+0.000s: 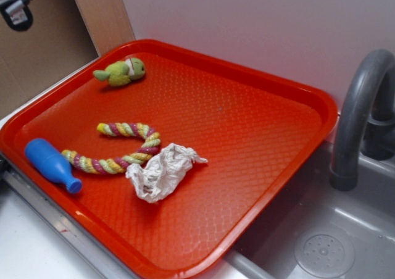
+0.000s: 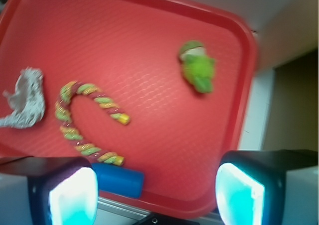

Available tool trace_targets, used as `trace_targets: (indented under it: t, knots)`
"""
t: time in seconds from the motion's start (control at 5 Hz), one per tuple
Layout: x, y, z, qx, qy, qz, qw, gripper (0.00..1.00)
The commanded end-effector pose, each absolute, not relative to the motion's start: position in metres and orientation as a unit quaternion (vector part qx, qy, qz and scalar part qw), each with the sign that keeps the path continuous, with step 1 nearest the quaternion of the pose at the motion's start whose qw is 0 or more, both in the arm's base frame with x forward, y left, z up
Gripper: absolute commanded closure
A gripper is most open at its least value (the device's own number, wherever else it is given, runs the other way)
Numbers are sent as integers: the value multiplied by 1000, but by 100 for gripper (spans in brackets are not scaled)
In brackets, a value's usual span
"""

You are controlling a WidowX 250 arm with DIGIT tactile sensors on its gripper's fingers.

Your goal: Grab the multicolored rope.

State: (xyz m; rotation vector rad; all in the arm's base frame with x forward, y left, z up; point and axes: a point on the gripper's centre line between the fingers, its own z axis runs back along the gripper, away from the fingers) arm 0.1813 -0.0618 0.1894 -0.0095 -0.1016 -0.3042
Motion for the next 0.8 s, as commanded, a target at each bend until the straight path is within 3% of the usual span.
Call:
trace_targets:
  t: [0.0,0.2,0.4,0.6]
  knots:
    - [166,-112,158,-11,-47,-273,961,0]
    - [163,-126,147,4,-42,-297,954,0]
    - [158,-140,118,22,-20,-322,946,0]
    - [155,-147,95,1,1,-339,941,0]
